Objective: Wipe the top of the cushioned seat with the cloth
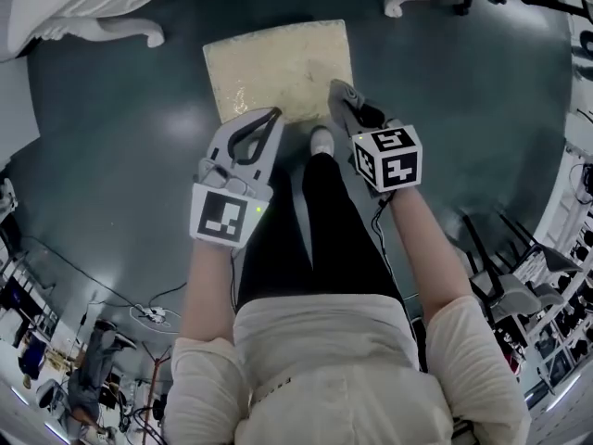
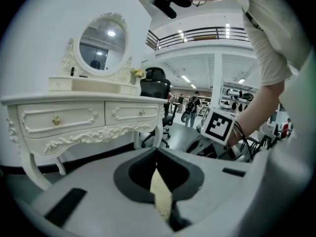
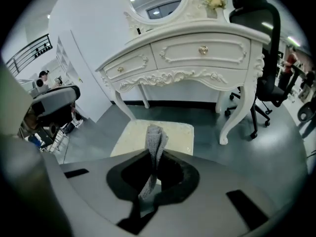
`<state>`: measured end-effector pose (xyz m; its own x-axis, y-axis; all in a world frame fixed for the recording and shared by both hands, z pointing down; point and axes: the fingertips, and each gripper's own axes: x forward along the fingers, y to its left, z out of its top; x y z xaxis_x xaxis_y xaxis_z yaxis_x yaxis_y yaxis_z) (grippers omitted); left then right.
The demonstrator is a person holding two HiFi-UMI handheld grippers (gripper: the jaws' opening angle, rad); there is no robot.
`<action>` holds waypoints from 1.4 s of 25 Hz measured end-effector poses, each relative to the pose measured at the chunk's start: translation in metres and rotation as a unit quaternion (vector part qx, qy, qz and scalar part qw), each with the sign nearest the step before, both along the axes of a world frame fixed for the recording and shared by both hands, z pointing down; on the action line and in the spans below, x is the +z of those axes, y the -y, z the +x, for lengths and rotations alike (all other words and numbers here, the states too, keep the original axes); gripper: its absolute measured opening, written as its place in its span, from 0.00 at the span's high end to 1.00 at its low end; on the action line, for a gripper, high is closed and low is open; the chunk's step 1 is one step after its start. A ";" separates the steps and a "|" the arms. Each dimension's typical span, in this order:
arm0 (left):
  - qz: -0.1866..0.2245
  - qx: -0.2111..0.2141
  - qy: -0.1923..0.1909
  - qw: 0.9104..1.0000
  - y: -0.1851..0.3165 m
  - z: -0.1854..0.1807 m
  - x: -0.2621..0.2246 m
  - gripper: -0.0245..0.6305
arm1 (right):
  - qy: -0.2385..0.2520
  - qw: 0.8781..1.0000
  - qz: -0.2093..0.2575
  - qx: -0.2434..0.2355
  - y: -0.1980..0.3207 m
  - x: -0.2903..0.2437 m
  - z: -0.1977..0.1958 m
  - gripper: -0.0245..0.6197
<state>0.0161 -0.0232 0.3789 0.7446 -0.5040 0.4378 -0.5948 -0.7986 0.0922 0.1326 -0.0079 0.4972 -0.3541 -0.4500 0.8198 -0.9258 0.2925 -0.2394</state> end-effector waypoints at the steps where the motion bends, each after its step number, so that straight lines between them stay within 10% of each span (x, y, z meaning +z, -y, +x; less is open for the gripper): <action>1: 0.006 0.003 0.000 1.000 0.001 -0.005 -0.011 0.96 | 0.002 1.000 0.006 0.001 0.001 -0.012 -0.006 0.92; 21: 0.077 -0.083 -0.031 0.993 0.023 -0.097 -0.204 0.96 | 0.057 0.979 0.190 -0.046 0.042 -0.256 -0.099 0.92; 35: 0.201 -0.068 -0.037 0.977 0.023 -0.105 -0.323 0.96 | 0.112 0.928 0.350 -0.062 0.051 -0.406 -0.103 0.92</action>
